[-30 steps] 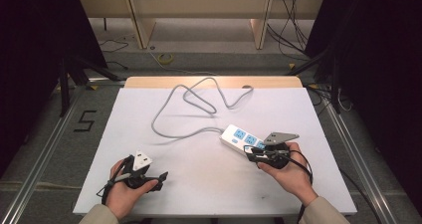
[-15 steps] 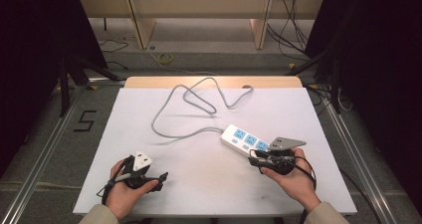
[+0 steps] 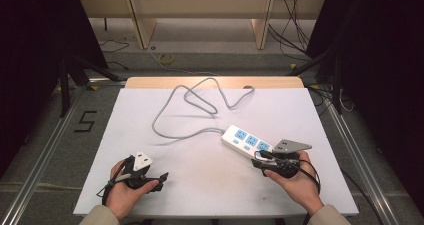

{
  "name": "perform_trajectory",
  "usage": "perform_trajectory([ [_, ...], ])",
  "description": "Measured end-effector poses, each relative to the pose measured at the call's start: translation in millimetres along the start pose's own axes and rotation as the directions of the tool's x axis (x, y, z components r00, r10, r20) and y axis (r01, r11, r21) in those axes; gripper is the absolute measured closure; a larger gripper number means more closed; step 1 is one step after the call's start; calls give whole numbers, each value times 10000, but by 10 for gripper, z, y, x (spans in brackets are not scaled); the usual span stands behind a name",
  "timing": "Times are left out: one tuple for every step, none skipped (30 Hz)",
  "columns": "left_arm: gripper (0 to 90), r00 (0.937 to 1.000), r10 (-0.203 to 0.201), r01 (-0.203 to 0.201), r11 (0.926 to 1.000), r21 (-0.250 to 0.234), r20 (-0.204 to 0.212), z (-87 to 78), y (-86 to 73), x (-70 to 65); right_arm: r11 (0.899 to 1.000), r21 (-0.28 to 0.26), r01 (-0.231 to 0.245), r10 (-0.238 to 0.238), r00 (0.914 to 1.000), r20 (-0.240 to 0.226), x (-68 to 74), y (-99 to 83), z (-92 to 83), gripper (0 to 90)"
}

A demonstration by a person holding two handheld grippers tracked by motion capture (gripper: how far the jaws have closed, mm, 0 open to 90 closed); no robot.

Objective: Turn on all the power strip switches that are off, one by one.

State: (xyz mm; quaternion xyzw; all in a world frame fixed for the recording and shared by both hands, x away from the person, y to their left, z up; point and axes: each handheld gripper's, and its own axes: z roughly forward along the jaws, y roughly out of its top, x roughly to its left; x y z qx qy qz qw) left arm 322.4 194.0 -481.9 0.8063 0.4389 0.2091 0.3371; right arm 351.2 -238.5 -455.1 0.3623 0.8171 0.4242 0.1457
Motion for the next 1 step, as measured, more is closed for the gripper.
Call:
perform_trajectory([
  [157, 10000, -2, 2, 10000, -16, -19, 4, -1, 10, 10000, -27, 1, -1, 10000, 0, -1, -1, -2, 514],
])
